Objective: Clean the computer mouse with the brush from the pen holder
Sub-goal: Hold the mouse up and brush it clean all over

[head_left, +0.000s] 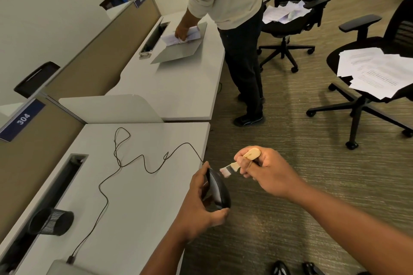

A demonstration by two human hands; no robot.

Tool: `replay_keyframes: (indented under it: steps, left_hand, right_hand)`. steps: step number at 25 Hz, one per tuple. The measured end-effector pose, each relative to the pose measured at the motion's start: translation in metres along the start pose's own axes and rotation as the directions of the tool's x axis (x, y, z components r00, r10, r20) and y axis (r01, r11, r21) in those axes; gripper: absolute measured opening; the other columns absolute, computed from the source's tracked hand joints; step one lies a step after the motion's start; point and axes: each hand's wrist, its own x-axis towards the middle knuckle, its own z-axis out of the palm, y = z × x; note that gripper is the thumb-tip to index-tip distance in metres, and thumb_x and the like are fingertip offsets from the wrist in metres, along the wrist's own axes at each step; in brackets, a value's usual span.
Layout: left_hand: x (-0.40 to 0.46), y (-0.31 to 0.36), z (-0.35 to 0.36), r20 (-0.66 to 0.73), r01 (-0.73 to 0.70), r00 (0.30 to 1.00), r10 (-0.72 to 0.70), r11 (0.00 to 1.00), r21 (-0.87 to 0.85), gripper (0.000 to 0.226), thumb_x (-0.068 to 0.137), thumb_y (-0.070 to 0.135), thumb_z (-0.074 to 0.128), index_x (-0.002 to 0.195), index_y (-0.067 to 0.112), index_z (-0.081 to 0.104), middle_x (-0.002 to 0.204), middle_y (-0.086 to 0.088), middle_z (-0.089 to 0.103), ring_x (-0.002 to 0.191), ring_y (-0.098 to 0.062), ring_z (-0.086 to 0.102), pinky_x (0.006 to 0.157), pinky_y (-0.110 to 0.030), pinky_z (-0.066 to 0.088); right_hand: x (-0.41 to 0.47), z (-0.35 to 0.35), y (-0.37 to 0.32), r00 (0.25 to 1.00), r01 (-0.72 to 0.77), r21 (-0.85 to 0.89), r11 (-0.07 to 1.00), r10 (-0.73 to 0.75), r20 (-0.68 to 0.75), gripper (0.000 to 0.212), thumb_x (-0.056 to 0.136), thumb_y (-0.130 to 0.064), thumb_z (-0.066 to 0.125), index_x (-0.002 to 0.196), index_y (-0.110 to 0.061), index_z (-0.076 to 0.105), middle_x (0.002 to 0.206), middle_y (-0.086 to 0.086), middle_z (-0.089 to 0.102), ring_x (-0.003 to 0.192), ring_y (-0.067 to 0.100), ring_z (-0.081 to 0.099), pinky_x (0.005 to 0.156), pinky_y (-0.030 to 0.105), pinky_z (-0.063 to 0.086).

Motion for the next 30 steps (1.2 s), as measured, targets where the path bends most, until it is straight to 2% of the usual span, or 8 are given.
replay_keyframes:
  steps: [3,5,9,12,17,21,25,30]
  left_hand:
    - [-0.0011,-0.0014,-0.0007,0.017,0.006,1.000,-0.005,0.998,-0.067,0.124,0.068,0.022,0.098,0.150,0.074,0.022,0.159,0.028,0.035,0.143,-0.025,0.051,0.107,-0.046,0.057]
    - [-0.0020,-0.0009,-0.0010,0.030,0.011,1.000,-0.008,0.995,-0.102,0.123,0.071,0.014,0.095,0.151,0.073,0.022,0.162,0.014,0.036,0.140,-0.028,0.054,0.105,-0.047,0.058]
    - [-0.0032,0.0026,-0.0021,0.044,0.043,0.998,-0.038,0.992,-0.120,0.124,0.070,0.013,0.092,0.150,0.072,0.019,0.158,0.003,0.038,0.136,-0.038,0.055,0.103,-0.052,0.059]
    - [-0.0034,0.0030,-0.0029,0.059,0.049,0.997,-0.042,0.992,-0.118,0.124,0.069,0.014,0.093,0.149,0.071,0.018,0.155,0.007,0.039,0.135,-0.035,0.055,0.102,-0.049,0.060]
    - [-0.0039,0.0017,-0.0035,0.081,0.056,0.996,-0.046,0.990,-0.129,0.124,0.068,0.012,0.092,0.146,0.073,0.017,0.140,0.028,0.046,0.133,-0.026,0.056,0.097,-0.039,0.063]
    - [-0.0030,0.0036,-0.0032,0.098,0.073,0.993,-0.060,0.988,-0.135,0.123,0.069,0.010,0.092,0.140,0.079,0.019,0.147,0.013,0.045,0.129,-0.028,0.058,0.088,-0.033,0.064]
    - [-0.0038,0.0073,-0.0030,0.104,0.086,0.992,-0.070,0.984,-0.158,0.116,0.072,0.018,0.094,0.139,0.079,0.021,0.151,0.011,0.044,0.131,-0.029,0.058,0.094,-0.037,0.063]
    - [-0.0059,0.0079,-0.0016,0.097,0.089,0.993,-0.070,0.976,-0.198,0.111,0.079,0.015,0.092,0.137,0.080,0.024,0.155,0.014,0.041,0.134,-0.029,0.056,0.094,-0.035,0.063]
  right_hand:
    - [-0.0003,0.0016,0.0001,1.000,-0.020,0.068,0.997,0.021,-0.001,0.009,0.101,-0.026,0.066,0.099,-0.028,0.074,0.081,-0.008,0.077,0.072,0.003,0.072,0.060,0.013,0.052]
    - [0.0000,0.0019,0.0000,0.999,-0.028,0.097,0.995,0.029,-0.012,0.007,0.100,-0.022,0.068,0.101,-0.025,0.075,0.082,-0.006,0.078,0.073,0.004,0.072,0.060,0.013,0.052]
    - [0.0010,0.0021,0.0004,0.997,-0.070,0.093,0.993,0.071,-0.006,0.008,0.100,-0.024,0.068,0.103,-0.028,0.075,0.086,-0.001,0.079,0.074,0.005,0.072,0.060,0.019,0.054]
    - [0.0005,0.0032,0.0025,0.994,-0.107,0.100,0.989,0.106,0.008,0.009,0.101,-0.024,0.067,0.103,-0.028,0.074,0.086,-0.001,0.079,0.074,0.006,0.072,0.061,0.022,0.054]
    - [-0.0007,0.0044,0.0039,0.990,-0.140,0.138,0.981,0.138,0.024,0.010,0.100,-0.023,0.068,0.104,-0.029,0.075,0.087,-0.002,0.079,0.076,0.007,0.072,0.064,0.024,0.054]
    - [-0.0003,0.0052,0.0043,0.989,-0.149,0.151,0.977,0.146,0.031,0.012,0.099,-0.022,0.069,0.101,-0.032,0.076,0.087,-0.003,0.079,0.077,0.007,0.072,0.066,0.025,0.055]
    - [-0.0018,0.0046,0.0047,0.989,-0.148,0.159,0.976,0.146,0.022,0.017,0.098,-0.019,0.070,0.095,-0.034,0.077,0.085,0.000,0.078,0.075,0.007,0.070,0.064,0.025,0.055]
    - [-0.0054,0.0035,0.0061,0.990,-0.139,0.167,0.976,0.139,0.011,0.019,0.097,-0.018,0.070,0.093,-0.036,0.078,0.088,0.005,0.078,0.078,0.010,0.070,0.066,0.027,0.056]
